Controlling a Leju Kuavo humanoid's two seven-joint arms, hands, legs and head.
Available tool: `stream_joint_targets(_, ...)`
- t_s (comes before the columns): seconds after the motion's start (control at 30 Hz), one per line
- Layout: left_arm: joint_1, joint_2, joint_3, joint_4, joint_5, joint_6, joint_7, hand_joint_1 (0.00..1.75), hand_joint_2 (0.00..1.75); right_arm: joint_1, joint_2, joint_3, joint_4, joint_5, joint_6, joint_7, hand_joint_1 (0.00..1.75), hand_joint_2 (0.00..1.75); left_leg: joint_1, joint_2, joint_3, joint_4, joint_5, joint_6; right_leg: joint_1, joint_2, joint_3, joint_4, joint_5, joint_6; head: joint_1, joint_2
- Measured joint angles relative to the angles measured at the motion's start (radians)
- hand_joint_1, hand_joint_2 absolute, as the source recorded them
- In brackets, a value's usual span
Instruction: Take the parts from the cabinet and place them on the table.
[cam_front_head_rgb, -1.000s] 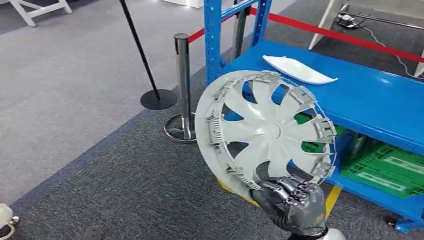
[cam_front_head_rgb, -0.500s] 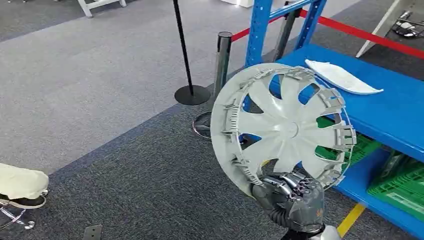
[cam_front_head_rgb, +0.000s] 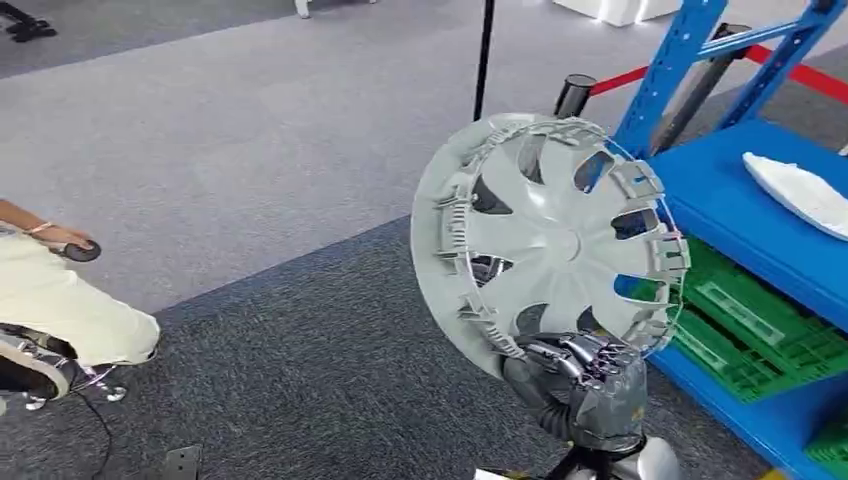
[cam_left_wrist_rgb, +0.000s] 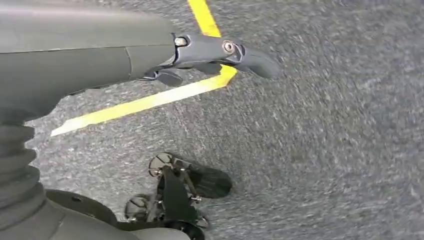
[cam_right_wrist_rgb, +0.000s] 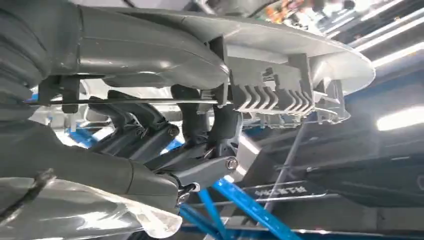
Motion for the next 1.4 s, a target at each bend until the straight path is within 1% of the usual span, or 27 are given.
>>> stream_joint_targets(0.13, 0.008, 0.002, 0.0, 0.0, -0.015, 0.009, 0.031, 0.0, 1.75, 0.004, -0.001, 0.006, -0.002, -0.026, 0.0, 0.003, 1.75, 1.75, 0.01, -0.043, -0.017, 0.002, 0.008, -0.028, 0.007, -0.03, 0.011, -0.011, 0.008, -0.01, 0.0, 0.0)
stream_joint_targets(0.17, 0.01, 0.004, 0.001, 0.0, -0.008, 0.007, 0.028, 0.0, 1.75, 0.003, -0.002, 0.01, -0.002, -0.032, 0.0, 0.006, 1.75, 1.75, 0.01, -0.022, -0.019, 0.013, -0.001, -0.031, 0.0, -0.05, 0.016, -0.019, 0.012, -0.017, 0.002, 0.0)
stream_joint_targets(0.2, 0.009, 0.003, 0.002, 0.0, -0.006, 0.002, 0.02, 0.0, 1.75, 0.003, -0.003, 0.013, -0.002, -0.034, 0.0, 0.009, 1.75, 1.75, 0.004, 0.027, -0.03, 0.039, -0.019, -0.035, 0.002, -0.059, 0.019, -0.02, 0.01, -0.021, -0.004, 0.0)
stream_joint_targets(0.23, 0.006, 0.002, 0.002, 0.0, -0.003, -0.007, 0.01, 0.0, 1.75, 0.005, -0.003, 0.019, -0.002, -0.036, -0.001, 0.013, 1.75, 1.75, 0.005, 0.069, -0.067, 0.116, -0.064, -0.042, 0.004, -0.078, 0.02, -0.019, 0.007, -0.027, -0.012, 0.0)
stream_joint_targets(0.3, 0.003, 0.002, 0.002, 0.0, -0.009, -0.013, 0.0, 0.0, 1.75, 0.005, -0.005, 0.022, 0.001, -0.032, -0.001, 0.016, 1.75, 1.75, 0.009, 0.092, -0.141, 0.275, -0.132, -0.048, 0.007, -0.111, 0.02, -0.018, 0.004, -0.03, -0.011, 0.0)
stream_joint_targets(0.33, 0.003, 0.002, 0.002, 0.0, -0.013, -0.013, -0.003, 0.0, 1.75, 0.002, -0.006, 0.024, 0.003, -0.025, -0.001, 0.019, 1.75, 1.75, 0.011, 0.094, -0.158, 0.314, -0.139, -0.05, 0.008, -0.125, 0.021, -0.018, 0.003, -0.031, -0.011, 0.0)
stream_joint_targets(0.37, 0.005, 0.002, 0.002, 0.0, -0.019, -0.013, -0.003, 0.0, 1.75, 0.0, -0.006, 0.029, 0.003, -0.018, -0.001, 0.023, 1.75, 1.75, 0.011, 0.094, -0.151, 0.304, -0.121, -0.049, 0.008, -0.137, 0.022, -0.018, 0.002, -0.03, -0.011, 0.0)
stream_joint_targets(0.43, 0.007, 0.005, 0.002, 0.0, -0.024, -0.013, -0.004, 0.0, 1.75, -0.002, -0.008, 0.04, 0.003, -0.007, -0.001, 0.04, 1.75, 1.75, 0.01, 0.101, -0.081, 0.173, -0.046, -0.042, 0.01, -0.161, 0.028, -0.018, -0.002, -0.028, -0.011, 0.0)
stream_joint_targets(0.47, 0.006, 0.006, 0.001, 0.0, -0.03, -0.013, -0.004, 0.0, 1.75, -0.002, -0.008, 0.044, 0.003, -0.005, -0.002, 0.047, 1.75, 1.75, 0.006, 0.128, -0.022, 0.063, -0.001, -0.032, 0.012, -0.173, 0.034, -0.018, -0.006, -0.025, -0.011, 0.0)
stream_joint_targets(0.5, 0.005, 0.008, 0.0, 0.0, -0.034, -0.013, -0.003, 0.0, 1.75, -0.002, -0.009, 0.047, 0.003, -0.002, -0.002, 0.051, 1.75, 1.75, -0.005, 0.178, 0.006, 0.012, -0.012, -0.024, 0.013, -0.183, 0.037, -0.019, -0.009, -0.022, -0.01, 0.0)
stream_joint_targets(0.63, 0.008, 0.01, 0.0, 0.0, -0.032, -0.012, 0.003, 0.0, 1.75, 0.009, -0.009, 0.05, 0.0, 0.007, -0.002, 0.044, 1.75, 1.75, -0.012, 0.142, -0.003, 0.004, -0.009, -0.009, 0.02, -0.22, 0.044, -0.024, -0.013, -0.003, -0.01, 0.0)
stream_joint_targets(0.67, 0.01, 0.011, 0.0, 0.0, -0.032, -0.012, 0.004, 0.0, 1.75, 0.007, -0.009, 0.05, -0.003, 0.007, -0.002, 0.044, 1.75, 1.75, -0.001, 0.131, 0.005, -0.009, 0.0, 0.0, 0.017, -0.201, 0.037, -0.019, -0.024, 0.007, -0.01, 0.0)
stream_joint_targets(0.7, 0.008, 0.011, 0.0, 0.0, -0.031, -0.012, 0.004, 0.0, 1.75, 0.008, -0.009, 0.05, -0.005, 0.007, -0.002, 0.044, 1.75, 1.75, 0.0, 0.122, 0.007, -0.011, 0.0, 0.002, 0.013, -0.146, 0.029, 0.004, -0.041, 0.008, -0.007, 0.0)
stream_joint_targets(0.73, 0.005, 0.011, 0.0, 0.0, -0.033, -0.013, 0.004, 0.0, 1.75, 0.011, -0.009, 0.05, -0.006, 0.008, -0.002, 0.044, 1.75, 1.75, 0.0, 0.112, 0.005, -0.011, 0.001, 0.009, 0.012, -0.118, 0.002, 0.062, -0.073, 0.009, -0.003, 0.0)
stream_joint_targets(0.8, 0.003, 0.01, 0.0, 0.0, -0.04, -0.016, 0.009, 0.0, 1.75, 0.021, -0.009, 0.049, -0.005, 0.015, -0.002, 0.043, 1.75, 1.75, -0.001, 0.09, 0.003, -0.01, 0.001, 0.011, 0.012, -0.104, -0.075, 0.217, -0.14, 0.013, -0.001, 0.0)
stream_joint_targets(0.83, 0.004, 0.01, 0.0, 0.0, -0.042, -0.016, 0.013, 0.0, 1.75, 0.025, -0.009, 0.049, -0.005, 0.017, -0.002, 0.043, 1.75, 1.75, -0.002, 0.075, 0.004, -0.01, 0.001, 0.012, 0.013, -0.103, -0.118, 0.29, -0.156, 0.015, -0.001, 0.0)
stream_joint_targets(0.87, 0.006, 0.01, 0.0, 0.0, -0.042, -0.016, 0.015, 0.0, 1.75, 0.026, -0.009, 0.049, -0.005, 0.018, -0.002, 0.039, 1.75, 1.75, -0.002, 0.063, 0.005, -0.01, 0.001, 0.012, 0.013, -0.103, -0.131, 0.3, -0.146, 0.016, -0.002, 0.0)
stream_joint_targets(0.9, 0.006, 0.01, 0.0, 0.0, -0.042, -0.016, 0.015, 0.0, 1.75, 0.028, -0.009, 0.049, -0.006, 0.018, -0.002, 0.035, 1.75, 1.75, -0.001, 0.048, 0.006, -0.009, 0.001, 0.011, 0.012, -0.103, -0.12, 0.259, -0.105, 0.015, -0.002, 0.0)
stream_joint_targets(0.97, 0.005, 0.009, 0.0, 0.0, -0.044, -0.016, 0.014, 0.0, 1.75, 0.031, -0.009, 0.049, -0.006, 0.014, -0.002, 0.032, 1.75, 1.75, 0.0, 0.019, 0.01, -0.006, -0.001, 0.008, 0.009, -0.083, -0.045, 0.085, 0.0, 0.011, -0.002, 0.0)
stream_joint_targets(1.0, 0.005, 0.008, 0.0, 0.0, -0.04, -0.016, 0.011, 0.0, 1.75, 0.032, -0.009, 0.049, -0.005, 0.011, -0.002, 0.031, 1.75, 1.75, 0.002, 0.008, 0.008, -0.003, -0.004, 0.003, 0.004, -0.034, -0.012, 0.007, 0.021, 0.01, 0.0, 0.0)
stream_joint_targets(1.03, 0.003, 0.008, 0.0, 0.0, -0.035, -0.016, 0.008, 0.0, 1.75, 0.034, -0.009, 0.049, -0.005, 0.014, -0.002, 0.031, 1.75, 1.75, -0.005, -0.002, 0.002, 0.005, -0.007, -0.003, 0.0, -0.009, -0.002, -0.011, 0.005, 0.008, -0.002, 0.0)
stream_joint_targets(1.13, 0.008, 0.009, 0.002, 0.0, -0.02, -0.011, 0.021, 0.0, 1.75, 0.037, -0.008, 0.048, -0.003, 0.057, -0.002, 0.033, 1.75, 1.75, 0.007, -0.03, -0.009, 0.001, 0.003, -0.022, 0.01, -0.035, 0.005, -0.007, 0.008, -0.006, -0.002, 0.0)
stream_joint_targets(1.17, 0.009, 0.011, 0.003, 0.0, -0.019, -0.009, 0.03, 0.0, 1.75, 0.035, -0.007, 0.05, 0.0, 0.06, -0.002, 0.031, 1.75, 1.75, 0.006, -0.04, -0.011, 0.004, 0.0, -0.028, 0.004, -0.048, 0.009, -0.015, 0.012, -0.013, -0.003, 0.0)
stream_joint_targets(1.23, 0.01, 0.013, 0.004, 0.0, -0.018, -0.004, 0.036, 0.0, 1.75, 0.031, 0.0, 0.052, 0.005, 0.06, -0.002, 0.032, 1.75, 1.75, 0.001, 0.048, -0.036, 0.065, -0.042, -0.036, 0.003, -0.078, 0.018, -0.019, 0.009, -0.027, -0.011, 0.0)
stream_joint_targets(1.27, 0.009, 0.013, 0.005, 0.0, -0.016, -0.003, 0.035, 0.0, 1.75, 0.03, 0.0, 0.052, 0.006, 0.063, -0.002, 0.034, 1.75, 1.75, 0.002, 0.074, -0.072, 0.143, -0.082, -0.041, 0.006, -0.095, 0.019, -0.019, 0.007, -0.031, -0.011, 0.0)
stream_joint_targets(1.33, 0.009, 0.013, 0.007, 0.0, -0.011, 0.004, 0.015, 0.0, 1.75, 0.033, 0.0, 0.052, 0.011, 0.078, -0.002, 0.037, 1.75, 1.75, 0.008, 0.09, -0.149, 0.3, -0.143, -0.047, 0.009, -0.128, 0.022, -0.018, 0.002, -0.034, -0.01, 0.0)
stream_joint_targets(1.4, 0.014, 0.013, 0.008, 0.0, -0.01, 0.005, 0.008, 0.0, 1.75, 0.038, 0.0, 0.053, 0.013, 0.087, -0.002, 0.041, 1.75, 1.75, 0.011, 0.093, -0.147, 0.299, -0.118, -0.049, 0.009, -0.153, 0.026, -0.018, -0.003, -0.033, -0.011, 0.0)
